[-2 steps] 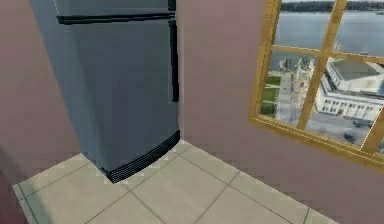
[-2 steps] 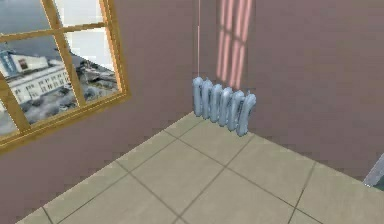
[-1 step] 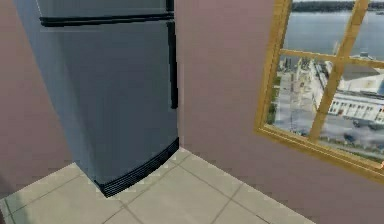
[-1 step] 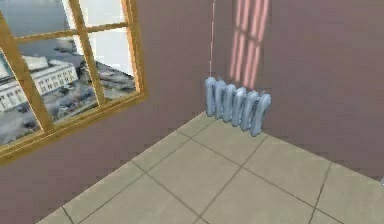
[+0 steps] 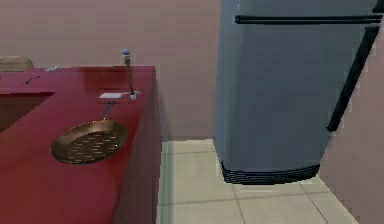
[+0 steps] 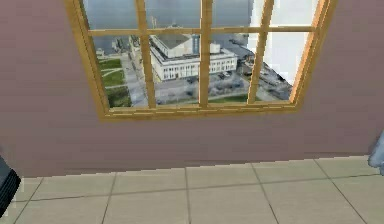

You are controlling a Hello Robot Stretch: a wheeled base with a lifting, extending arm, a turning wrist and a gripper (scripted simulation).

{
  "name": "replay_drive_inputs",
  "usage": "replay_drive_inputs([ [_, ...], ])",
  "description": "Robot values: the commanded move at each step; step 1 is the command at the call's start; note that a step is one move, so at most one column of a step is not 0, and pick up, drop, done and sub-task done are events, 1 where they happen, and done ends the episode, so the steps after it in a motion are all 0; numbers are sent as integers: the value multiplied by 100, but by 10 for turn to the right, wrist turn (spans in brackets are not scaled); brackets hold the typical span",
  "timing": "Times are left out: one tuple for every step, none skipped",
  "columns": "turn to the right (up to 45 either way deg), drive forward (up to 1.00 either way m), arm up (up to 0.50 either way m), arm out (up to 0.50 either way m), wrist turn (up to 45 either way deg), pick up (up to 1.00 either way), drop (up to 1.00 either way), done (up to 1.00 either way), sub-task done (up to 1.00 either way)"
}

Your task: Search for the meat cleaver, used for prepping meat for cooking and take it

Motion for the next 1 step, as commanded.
replay_drive_inputs([
  [-30, 0, 0, 0, 0, 0, 0, 0, 0],
])
